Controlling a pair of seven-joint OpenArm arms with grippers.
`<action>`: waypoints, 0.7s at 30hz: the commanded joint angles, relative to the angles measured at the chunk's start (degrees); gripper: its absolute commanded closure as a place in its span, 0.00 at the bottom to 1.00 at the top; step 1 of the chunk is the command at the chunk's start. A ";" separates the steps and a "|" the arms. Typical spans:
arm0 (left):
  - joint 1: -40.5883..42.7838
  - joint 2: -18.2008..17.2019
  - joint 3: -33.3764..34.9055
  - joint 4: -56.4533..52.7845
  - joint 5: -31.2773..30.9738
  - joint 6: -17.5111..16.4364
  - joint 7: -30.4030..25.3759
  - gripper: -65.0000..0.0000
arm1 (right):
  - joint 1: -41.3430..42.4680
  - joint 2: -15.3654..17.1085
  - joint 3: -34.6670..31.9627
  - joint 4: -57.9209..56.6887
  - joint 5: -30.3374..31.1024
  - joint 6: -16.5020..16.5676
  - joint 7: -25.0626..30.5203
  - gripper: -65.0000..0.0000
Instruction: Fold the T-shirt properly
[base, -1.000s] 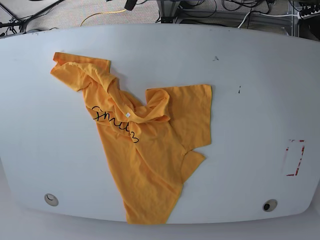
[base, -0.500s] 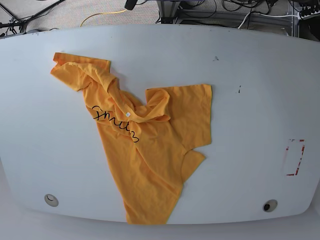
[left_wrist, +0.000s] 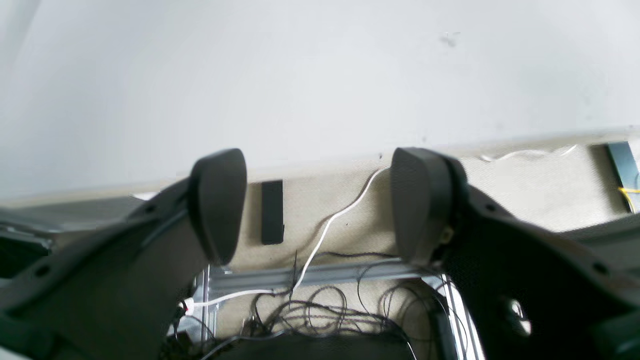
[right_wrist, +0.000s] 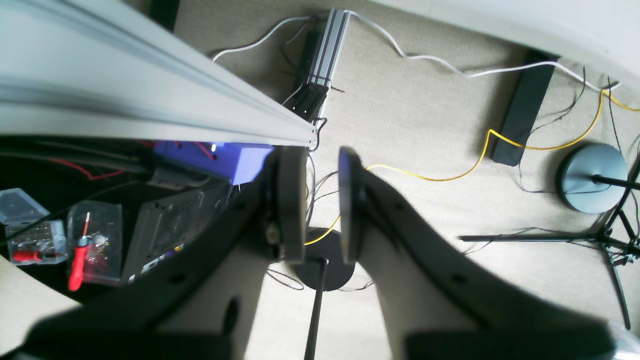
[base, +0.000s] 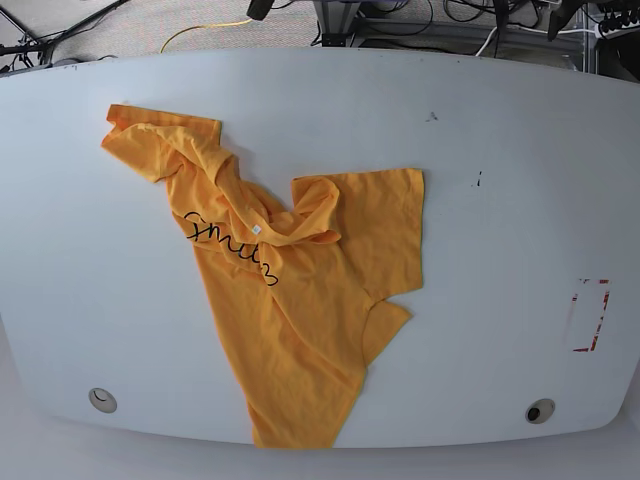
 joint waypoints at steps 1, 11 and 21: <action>0.94 -0.14 -0.24 0.87 -0.46 0.25 -1.06 0.36 | 0.08 0.05 0.73 0.98 0.38 0.05 1.13 0.85; -6.09 0.03 0.11 0.87 -0.37 0.16 -0.98 0.35 | 10.36 -0.22 7.50 0.89 14.27 0.67 0.69 0.84; -8.81 -0.14 -0.24 1.22 -0.11 0.16 -0.98 0.13 | 21.18 1.37 7.59 0.80 16.82 5.77 -5.46 0.62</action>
